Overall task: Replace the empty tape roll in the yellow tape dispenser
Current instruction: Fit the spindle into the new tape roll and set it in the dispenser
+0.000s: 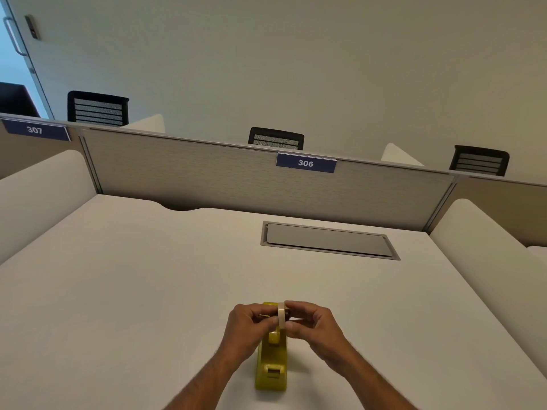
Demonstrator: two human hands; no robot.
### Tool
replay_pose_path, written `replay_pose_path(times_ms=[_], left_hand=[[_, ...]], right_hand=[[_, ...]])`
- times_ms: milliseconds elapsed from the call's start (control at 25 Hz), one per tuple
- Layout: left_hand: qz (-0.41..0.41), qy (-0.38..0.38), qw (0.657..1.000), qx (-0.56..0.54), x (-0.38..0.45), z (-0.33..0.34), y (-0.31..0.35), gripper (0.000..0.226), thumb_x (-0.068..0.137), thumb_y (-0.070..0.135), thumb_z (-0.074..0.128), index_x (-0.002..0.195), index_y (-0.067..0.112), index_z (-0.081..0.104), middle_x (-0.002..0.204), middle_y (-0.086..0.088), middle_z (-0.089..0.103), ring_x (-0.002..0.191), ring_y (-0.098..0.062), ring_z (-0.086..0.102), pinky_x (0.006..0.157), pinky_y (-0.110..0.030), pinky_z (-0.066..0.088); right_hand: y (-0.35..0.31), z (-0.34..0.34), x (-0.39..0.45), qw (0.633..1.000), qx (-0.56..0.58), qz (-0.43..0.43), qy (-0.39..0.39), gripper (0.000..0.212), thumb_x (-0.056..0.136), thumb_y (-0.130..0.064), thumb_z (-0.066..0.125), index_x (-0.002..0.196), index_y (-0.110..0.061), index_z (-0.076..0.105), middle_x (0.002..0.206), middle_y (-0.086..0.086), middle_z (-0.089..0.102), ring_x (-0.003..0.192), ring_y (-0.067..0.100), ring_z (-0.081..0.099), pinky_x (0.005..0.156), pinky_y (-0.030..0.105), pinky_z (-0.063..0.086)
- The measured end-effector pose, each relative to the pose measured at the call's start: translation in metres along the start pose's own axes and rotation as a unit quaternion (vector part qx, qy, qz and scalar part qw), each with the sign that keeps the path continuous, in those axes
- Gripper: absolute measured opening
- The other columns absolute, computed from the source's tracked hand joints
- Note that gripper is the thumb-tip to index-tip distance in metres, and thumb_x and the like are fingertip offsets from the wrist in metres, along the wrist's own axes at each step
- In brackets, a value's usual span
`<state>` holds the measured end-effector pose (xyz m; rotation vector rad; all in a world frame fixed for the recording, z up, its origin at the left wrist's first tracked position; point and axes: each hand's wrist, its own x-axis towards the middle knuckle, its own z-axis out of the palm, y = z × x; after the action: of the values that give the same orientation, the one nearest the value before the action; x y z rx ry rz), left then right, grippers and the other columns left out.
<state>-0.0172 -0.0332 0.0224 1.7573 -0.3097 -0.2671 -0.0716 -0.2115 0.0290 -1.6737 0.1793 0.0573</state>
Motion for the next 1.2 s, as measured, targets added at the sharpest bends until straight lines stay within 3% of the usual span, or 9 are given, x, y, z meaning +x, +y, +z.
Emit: replay_pose_path(times_ms=[320, 520, 720, 920, 1000, 1200], left_hand=[[-0.011, 0.019, 0.998, 0.053, 0.004, -0.009, -0.007, 0.024, 0.072, 0.015, 0.084, 0.087, 0.032, 0.078, 0.084, 0.012, 0.078, 0.079, -0.005, 0.073, 0.072, -0.022, 0.059], [-0.016, 0.014, 0.997, 0.076, 0.008, -0.012, -0.011, 0.025, 0.068, 0.017, 0.086, 0.085, 0.031, 0.075, 0.084, 0.011, 0.077, 0.077, -0.004, 0.073, 0.067, -0.020, 0.059], [0.004, -0.001, 0.993, 0.121, 0.011, -0.009, -0.012, 0.030, 0.072, 0.017, 0.082, 0.097, 0.031, 0.075, 0.089, 0.014, 0.075, 0.080, -0.003, 0.071, 0.069, -0.012, 0.055], [0.005, -0.011, 0.989, 0.146, 0.013, -0.005, -0.011, 0.036, 0.074, 0.013, 0.081, 0.107, 0.026, 0.073, 0.099, 0.007, 0.076, 0.089, -0.010, 0.071, 0.085, -0.028, 0.060], [0.003, -0.007, 0.987, 0.162, 0.013, -0.006, -0.011, 0.048, 0.076, 0.016, 0.080, 0.120, 0.027, 0.066, 0.107, 0.005, 0.075, 0.092, -0.014, 0.070, 0.089, -0.031, 0.059], [0.004, -0.014, 0.985, 0.171, 0.013, -0.006, -0.012, 0.071, 0.081, 0.014, 0.076, 0.141, 0.033, 0.043, 0.113, 0.004, 0.074, 0.100, -0.015, 0.068, 0.096, -0.037, 0.053]], right_hand=[[-0.003, 0.011, 0.007, 0.989, -0.147, -0.019, -0.018, 0.037, 0.088, -0.015, 0.071, 0.118, -0.036, 0.069, 0.116, -0.002, 0.061, 0.107, 0.018, 0.065, 0.096, 0.041, 0.056], [-0.002, 0.017, 0.010, 0.990, -0.142, -0.018, -0.006, 0.036, 0.086, -0.013, 0.073, 0.117, -0.032, 0.070, 0.113, -0.002, 0.069, 0.101, 0.017, 0.068, 0.090, 0.036, 0.059], [0.003, 0.018, 0.012, 0.985, -0.168, -0.024, 0.039, 0.030, 0.081, -0.015, 0.079, 0.108, -0.029, 0.075, 0.100, -0.011, 0.075, 0.090, 0.006, 0.071, 0.076, 0.015, 0.055], [0.006, 0.016, 0.011, 0.982, -0.178, -0.026, 0.062, 0.030, 0.079, -0.012, 0.080, 0.108, -0.021, 0.076, 0.099, -0.004, 0.077, 0.084, 0.003, 0.071, 0.076, 0.015, 0.057], [0.006, 0.018, 0.011, 0.978, -0.192, -0.023, 0.072, 0.029, 0.079, -0.013, 0.080, 0.108, -0.019, 0.076, 0.098, -0.004, 0.076, 0.082, 0.001, 0.070, 0.079, 0.018, 0.059], [0.008, 0.026, 0.010, 0.967, -0.231, -0.015, 0.104, 0.028, 0.080, -0.023, 0.080, 0.108, -0.021, 0.075, 0.096, -0.014, 0.070, 0.083, 0.004, 0.067, 0.066, 0.004, 0.047]])
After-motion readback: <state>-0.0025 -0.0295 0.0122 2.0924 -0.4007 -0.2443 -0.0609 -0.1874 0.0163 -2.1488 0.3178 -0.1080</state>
